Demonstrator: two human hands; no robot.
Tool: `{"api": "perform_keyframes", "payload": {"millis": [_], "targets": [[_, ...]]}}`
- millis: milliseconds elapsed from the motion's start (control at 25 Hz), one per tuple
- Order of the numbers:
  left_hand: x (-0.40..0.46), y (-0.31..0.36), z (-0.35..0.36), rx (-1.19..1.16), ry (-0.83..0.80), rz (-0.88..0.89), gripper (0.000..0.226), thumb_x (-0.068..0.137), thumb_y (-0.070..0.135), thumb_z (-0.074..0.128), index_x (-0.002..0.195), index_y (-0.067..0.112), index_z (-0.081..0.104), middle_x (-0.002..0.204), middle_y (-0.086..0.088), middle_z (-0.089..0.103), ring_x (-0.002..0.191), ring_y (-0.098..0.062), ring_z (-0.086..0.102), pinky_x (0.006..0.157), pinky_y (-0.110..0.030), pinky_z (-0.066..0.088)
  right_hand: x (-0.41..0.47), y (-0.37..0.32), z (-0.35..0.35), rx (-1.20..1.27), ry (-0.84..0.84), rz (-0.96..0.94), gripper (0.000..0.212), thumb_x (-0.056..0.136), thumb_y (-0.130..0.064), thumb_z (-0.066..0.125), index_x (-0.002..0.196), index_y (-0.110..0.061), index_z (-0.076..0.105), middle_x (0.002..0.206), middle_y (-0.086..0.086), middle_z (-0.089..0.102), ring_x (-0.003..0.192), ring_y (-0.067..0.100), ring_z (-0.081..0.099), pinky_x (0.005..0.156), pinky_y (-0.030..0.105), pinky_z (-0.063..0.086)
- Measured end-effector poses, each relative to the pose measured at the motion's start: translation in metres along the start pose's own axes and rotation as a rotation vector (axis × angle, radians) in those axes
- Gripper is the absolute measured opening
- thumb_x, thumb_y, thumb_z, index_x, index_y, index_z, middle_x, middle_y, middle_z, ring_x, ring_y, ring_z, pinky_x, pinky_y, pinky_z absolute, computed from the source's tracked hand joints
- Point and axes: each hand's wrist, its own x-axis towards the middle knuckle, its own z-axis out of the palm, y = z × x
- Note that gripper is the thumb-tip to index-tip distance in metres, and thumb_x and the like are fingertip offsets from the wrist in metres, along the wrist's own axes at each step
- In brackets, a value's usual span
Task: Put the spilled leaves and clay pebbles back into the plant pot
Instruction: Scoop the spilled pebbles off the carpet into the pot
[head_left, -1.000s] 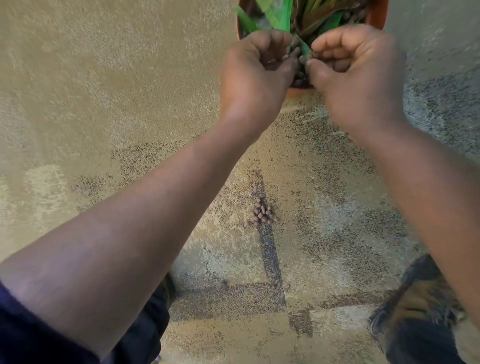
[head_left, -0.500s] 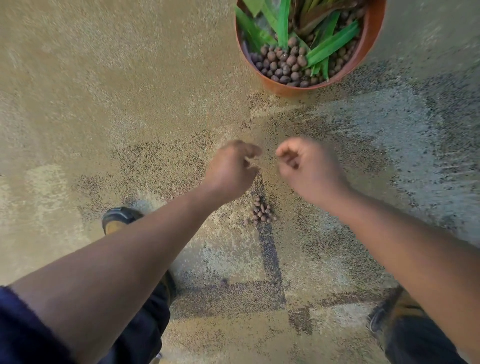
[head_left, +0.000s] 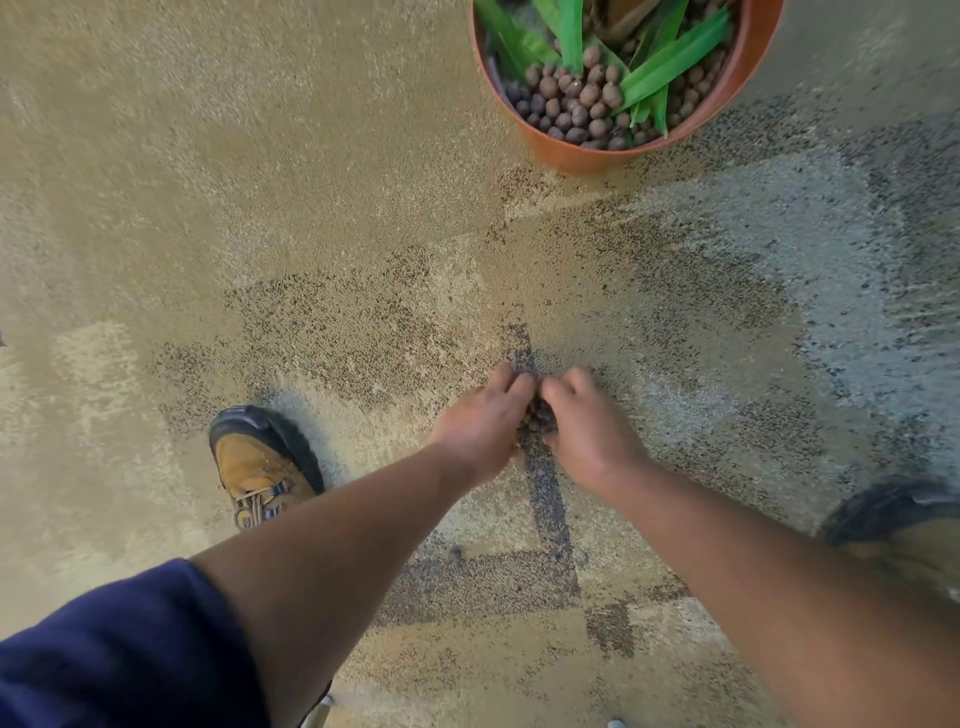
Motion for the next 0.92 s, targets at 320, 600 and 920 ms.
{"api": "perform_keyframes", "payload": {"millis": [320, 600, 920], "targets": [[0.001, -0.002, 0.006, -0.09, 0.145, 0.059, 0.027, 0.097, 0.001, 0.059, 0.115, 0.021, 0.061, 0.102, 0.004, 0.057, 0.082, -0.015, 0.063, 0.07, -0.029, 0.061, -0.004, 0.002, 0.011, -0.017, 0.052, -0.066, 0.029, 0.098, -0.014, 0.063, 0.128, -0.014, 0.06, 0.121, 0.004, 0.061, 0.11, 0.024, 0.061, 0.094, 0.039, 0.057], [0.0, -0.004, 0.002, -0.257, 0.176, 0.004, 0.017, 0.1, 0.012, 0.061, 0.105, 0.022, 0.074, 0.094, 0.005, 0.065, 0.079, -0.01, 0.067, 0.065, -0.022, 0.059, 0.002, -0.001, 0.019, 0.354, 0.126, 0.18, 0.007, 0.095, -0.011, 0.069, 0.098, -0.017, 0.072, 0.093, -0.001, 0.071, 0.081, 0.018, 0.069, 0.073, 0.039, 0.064], [0.001, 0.017, -0.039, -0.695, 0.251, -0.193, 0.015, 0.095, 0.004, 0.068, 0.097, 0.016, 0.077, 0.086, 0.005, 0.074, 0.073, -0.006, 0.074, 0.065, -0.02, 0.062, -0.005, -0.017, -0.02, 0.969, 0.214, 0.358, 0.015, 0.09, -0.003, 0.073, 0.092, -0.017, 0.068, 0.091, 0.003, 0.074, 0.081, 0.021, 0.074, 0.074, 0.036, 0.065]]}}
